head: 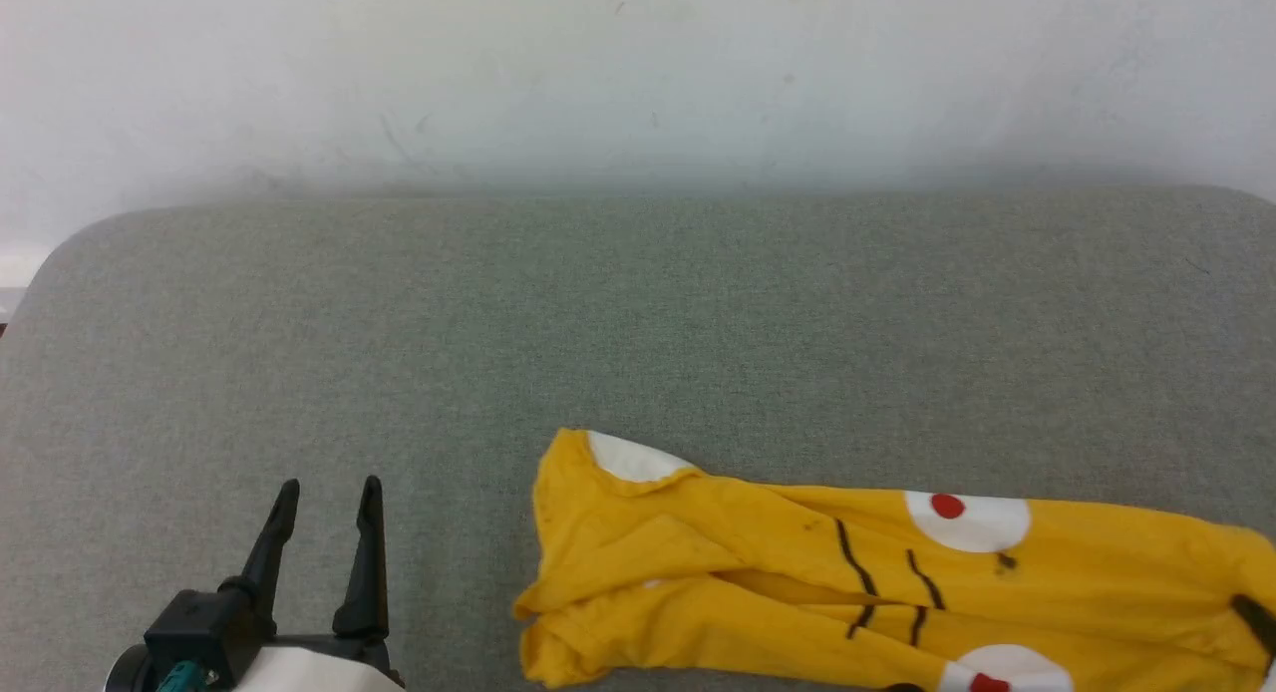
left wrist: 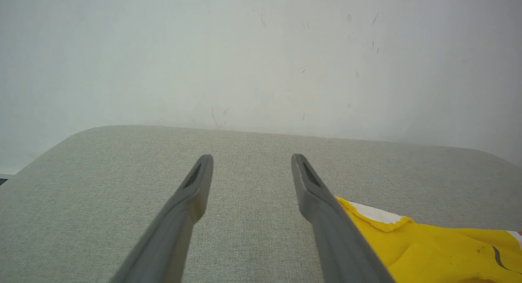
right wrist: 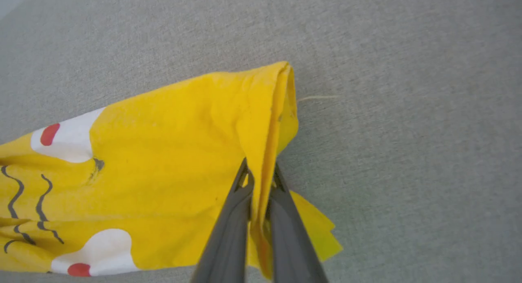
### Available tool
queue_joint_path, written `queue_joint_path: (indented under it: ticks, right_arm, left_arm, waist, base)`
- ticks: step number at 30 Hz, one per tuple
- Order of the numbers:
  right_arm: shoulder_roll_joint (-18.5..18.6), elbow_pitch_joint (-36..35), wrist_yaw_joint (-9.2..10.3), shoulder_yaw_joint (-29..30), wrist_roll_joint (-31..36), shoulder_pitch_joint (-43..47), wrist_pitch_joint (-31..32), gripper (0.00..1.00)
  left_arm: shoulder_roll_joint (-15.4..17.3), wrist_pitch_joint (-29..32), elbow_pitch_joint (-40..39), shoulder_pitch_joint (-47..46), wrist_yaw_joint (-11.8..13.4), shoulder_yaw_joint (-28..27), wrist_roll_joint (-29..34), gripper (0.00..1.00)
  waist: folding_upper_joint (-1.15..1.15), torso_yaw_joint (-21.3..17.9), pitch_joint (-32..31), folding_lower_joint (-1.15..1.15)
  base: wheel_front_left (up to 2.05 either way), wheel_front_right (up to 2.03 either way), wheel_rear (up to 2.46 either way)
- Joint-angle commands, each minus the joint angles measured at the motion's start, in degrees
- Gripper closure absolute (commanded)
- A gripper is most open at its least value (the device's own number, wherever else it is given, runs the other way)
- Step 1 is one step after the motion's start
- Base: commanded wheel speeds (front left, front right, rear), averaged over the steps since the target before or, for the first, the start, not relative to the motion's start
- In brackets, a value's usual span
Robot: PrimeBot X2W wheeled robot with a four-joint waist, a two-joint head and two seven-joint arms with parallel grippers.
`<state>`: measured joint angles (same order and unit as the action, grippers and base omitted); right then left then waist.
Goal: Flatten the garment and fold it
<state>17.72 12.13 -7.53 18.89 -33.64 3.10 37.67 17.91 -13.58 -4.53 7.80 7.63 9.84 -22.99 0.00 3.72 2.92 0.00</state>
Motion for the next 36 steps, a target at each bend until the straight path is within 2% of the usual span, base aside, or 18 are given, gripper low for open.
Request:
queue_joint_path:
  ticks: [1, 3, 6, 9, 13, 15, 18, 20, 23, 26, 28, 29, 30, 31, 32, 33, 36]
  right_arm:
    - [-0.4, -0.7, 0.04, 2.4, 1.2, 0.3, -0.7, 1.00]
    - [-1.6, -1.2, 0.04, 4.9, 1.4, -0.1, -0.2, 1.00]
    - [-6.8, -1.6, 0.04, 7.8, -3.4, -3.1, 3.0, 1.00]
    - [-12.9, -2.2, 0.04, 8.1, -14.3, -6.8, 10.1, 1.00]
    - [-14.7, -1.6, 0.04, 3.8, -29.1, -8.8, 18.8, 1.00]
    - [-14.8, -0.1, 0.04, -1.4, -36.8, -9.0, 19.5, 1.00]
    - [-14.8, 1.0, 0.04, -10.5, -44.9, -9.6, 15.9, 1.00]
    - [-14.8, 1.0, 0.04, -17.5, -47.2, -10.2, 12.4, 1.00]
    - [-14.8, 1.7, 0.04, -26.8, -48.0, -11.5, 5.1, 1.00]
    - [-14.8, 4.3, 0.04, -35.2, -45.4, -13.5, -2.0, 1.00]
    - [-14.8, 5.4, 0.04, -37.5, -44.6, -14.2, -4.4, 1.00]
    - [-14.8, 6.4, 0.04, -39.6, -43.7, -15.1, -6.9, 0.93]
    - [-14.8, 7.5, 0.04, -41.7, -43.2, -15.8, -9.0, 0.91]
    - [-14.8, 8.7, 0.04, -43.8, -42.5, -16.6, -10.9, 0.81]
    - [-14.8, 9.5, 0.04, -45.8, -41.2, -17.6, -12.9, 0.55]
    - [-14.8, 10.2, 0.04, -47.3, -40.3, -18.3, -15.2, 0.00]
    - [-14.8, 10.4, 0.04, -51.3, -38.2, -20.6, -20.1, 0.00]
  left_arm:
    - [0.0, 0.2, -0.3, 0.4, 0.4, 0.0, 0.0, 0.00]
    - [0.0, 0.4, -0.4, 0.5, 0.5, 0.2, -0.1, 0.00]
    - [-0.1, 0.5, -0.4, 0.5, 0.6, 0.3, -0.2, 0.00]
    - [-0.2, 0.5, -0.3, 0.7, 0.8, 0.3, -0.4, 0.00]
    - [-0.3, 0.5, 0.0, 0.6, 0.7, 0.5, -0.6, 0.00]
    - [-0.3, 0.5, 0.1, 0.6, 0.7, 0.6, -0.7, 0.00]
    - [-0.3, 0.6, 0.2, 0.2, 0.7, 0.8, -0.7, 0.00]
    - [-0.2, 0.6, 0.2, 0.0, 0.7, 0.9, -0.7, 0.00]
    - [-0.2, 0.7, 0.1, -0.4, 0.6, 1.2, -0.7, 0.00]
    - [-0.3, 0.8, 0.4, -1.0, 0.4, 1.7, -0.8, 0.00]
    - [-0.3, 0.8, 0.5, -1.3, 0.3, 1.8, -0.8, 0.00]
    - [-0.4, 0.7, 0.7, -1.4, 0.2, 1.9, -0.8, 0.00]
    - [-0.4, 0.7, 0.8, -1.6, 0.2, 2.0, -0.8, 0.00]
    - [-0.4, 0.6, 1.0, -1.7, 0.2, 2.0, -0.9, 0.00]
    - [-0.5, 0.6, 1.2, -1.8, 0.1, 2.1, -0.9, 0.00]
    - [-0.5, 0.6, 1.4, -1.9, 0.0, 2.2, -1.0, 0.00]
    - [-0.6, 0.4, 1.9, -2.2, -0.1, 2.2, -1.1, 0.00]
  waist:
    - [0.00, 0.1, 0.0, 0.00]
    - [0.00, 0.0, -0.1, 0.00]
    - [0.00, -0.1, -0.3, 0.00]
    - [0.00, -0.4, -0.6, 0.00]
    - [0.00, -0.3, -0.8, 0.00]
    - [0.00, -0.2, -0.9, 0.00]
    - [0.00, 0.1, -0.8, 0.00]
    - [0.00, 0.4, -0.7, 0.00]
    - [0.00, 0.9, -0.3, 0.00]
    - [0.00, 1.8, 0.2, 0.00]
    - [0.00, 2.0, 0.4, 0.00]
    - [0.00, 2.3, 0.6, 0.00]
    - [0.00, 2.4, 0.7, 0.00]
    - [0.00, 2.5, 0.9, 0.00]
    - [0.00, 2.7, 1.0, 0.00]
    - [0.00, 2.8, 1.1, 0.00]
    - [0.00, 3.0, 1.3, 0.00]
  base:
    - [0.00, 0.00, 0.00]
    - [0.00, 0.00, 0.00]
    - [0.00, 0.00, 0.00]
    - [0.00, 0.00, 0.00]
    - [0.00, 0.00, 0.00]
    - [0.00, 0.00, 0.00]
    - [0.00, 0.00, 0.00]
    - [0.00, 0.00, 0.00]
    - [0.00, 0.00, 0.00]
    - [0.00, 0.00, 0.00]
    - [0.00, 0.00, 0.00]
    - [0.00, 0.00, 0.00]
    - [0.00, 0.00, 0.00]
    - [0.00, 0.00, 0.00]
    - [0.00, 0.00, 0.00]
    - [0.00, 0.00, 0.00]
    - [0.00, 0.00, 0.00]
